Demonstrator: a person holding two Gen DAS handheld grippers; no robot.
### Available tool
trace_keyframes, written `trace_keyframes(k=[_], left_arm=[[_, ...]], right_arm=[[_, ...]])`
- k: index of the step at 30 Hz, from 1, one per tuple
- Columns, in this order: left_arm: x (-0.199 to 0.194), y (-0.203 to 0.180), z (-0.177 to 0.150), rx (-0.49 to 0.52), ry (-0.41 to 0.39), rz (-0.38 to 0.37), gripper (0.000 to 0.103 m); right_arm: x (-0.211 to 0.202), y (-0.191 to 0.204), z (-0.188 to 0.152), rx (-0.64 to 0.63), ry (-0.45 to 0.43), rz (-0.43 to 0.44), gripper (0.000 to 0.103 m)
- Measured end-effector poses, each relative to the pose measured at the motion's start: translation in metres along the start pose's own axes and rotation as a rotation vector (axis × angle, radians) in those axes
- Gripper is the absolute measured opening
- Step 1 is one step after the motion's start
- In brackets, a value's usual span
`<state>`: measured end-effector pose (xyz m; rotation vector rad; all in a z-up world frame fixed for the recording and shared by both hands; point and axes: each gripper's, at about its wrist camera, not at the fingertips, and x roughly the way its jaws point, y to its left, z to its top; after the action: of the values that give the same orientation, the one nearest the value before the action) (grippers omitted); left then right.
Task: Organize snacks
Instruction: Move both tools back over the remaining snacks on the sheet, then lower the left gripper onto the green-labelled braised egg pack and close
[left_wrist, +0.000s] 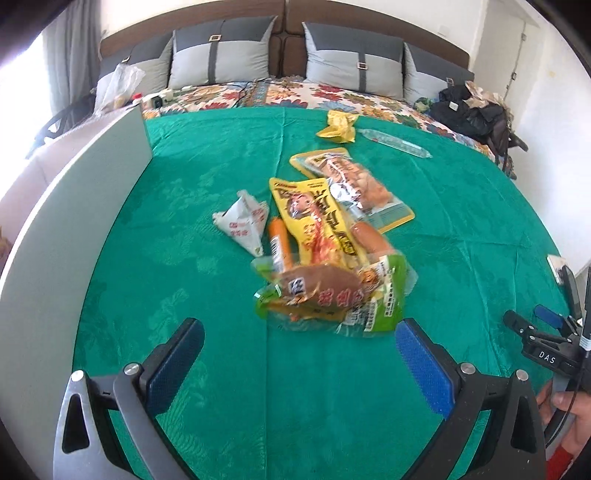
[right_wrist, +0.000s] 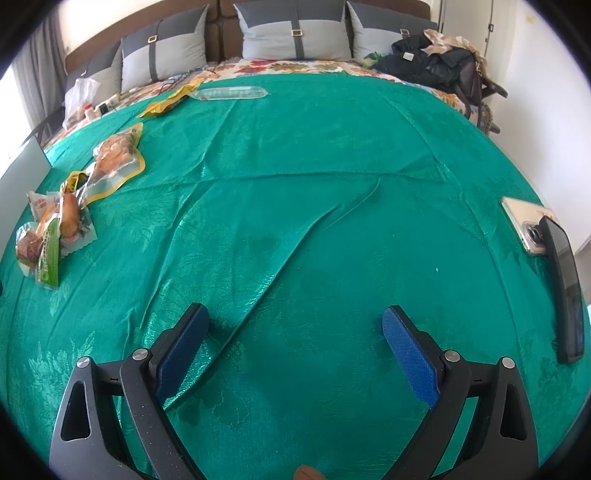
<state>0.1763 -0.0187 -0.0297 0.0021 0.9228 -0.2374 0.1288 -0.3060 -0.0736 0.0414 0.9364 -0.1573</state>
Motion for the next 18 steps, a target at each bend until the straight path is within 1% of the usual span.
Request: trace_keyframes(k=[2, 4, 6, 7, 8, 10, 12, 14, 15, 18], left_arm=[[0.009, -0.02, 0.02, 0.138, 0.038, 0.001, 0.102], [0.018, -0.036, 0.034, 0.252, 0.06, -0.002, 0.102], [0.029, -0.045, 0.042, 0.337, 0.079, 0.022, 0.102], [0.036, -0.047, 0.046, 0.361, 0.093, 0.043, 0.102], [0.043, -0.046, 0.048, 0.366, 0.111, 0.059, 0.102], [0.057, -0.04, 0.051, 0.329, 0.163, 0.044, 0.102], [0.063, -0.033, 0.048, 0.268, 0.217, -0.014, 0.102], [0.062, -0.033, 0.041, 0.24, 0.243, -0.083, 0.102], [0.059, -0.034, 0.036, 0.243, 0.259, -0.111, 0.102], [0.049, -0.046, 0.017, 0.303, 0.3, -0.149, 0.102]], right_arm=[[0.0, 0.0, 0.0, -0.001, -0.002, 0.001, 0.097], [0.0, 0.0, 0.0, -0.002, -0.003, 0.002, 0.097], [0.0, 0.0, 0.0, -0.002, -0.002, 0.002, 0.097], [0.0, 0.0, 0.0, -0.002, -0.002, 0.002, 0.097], [0.0, 0.0, 0.0, -0.002, -0.002, 0.002, 0.097], [0.0, 0.0, 0.0, -0.002, -0.003, 0.002, 0.097], [0.0, 0.0, 0.0, -0.002, -0.003, 0.002, 0.097], [0.0, 0.0, 0.0, -0.002, -0.003, 0.002, 0.097], [0.0, 0.0, 0.0, -0.001, -0.002, 0.002, 0.097], [0.0, 0.0, 0.0, -0.001, -0.002, 0.002, 0.097]])
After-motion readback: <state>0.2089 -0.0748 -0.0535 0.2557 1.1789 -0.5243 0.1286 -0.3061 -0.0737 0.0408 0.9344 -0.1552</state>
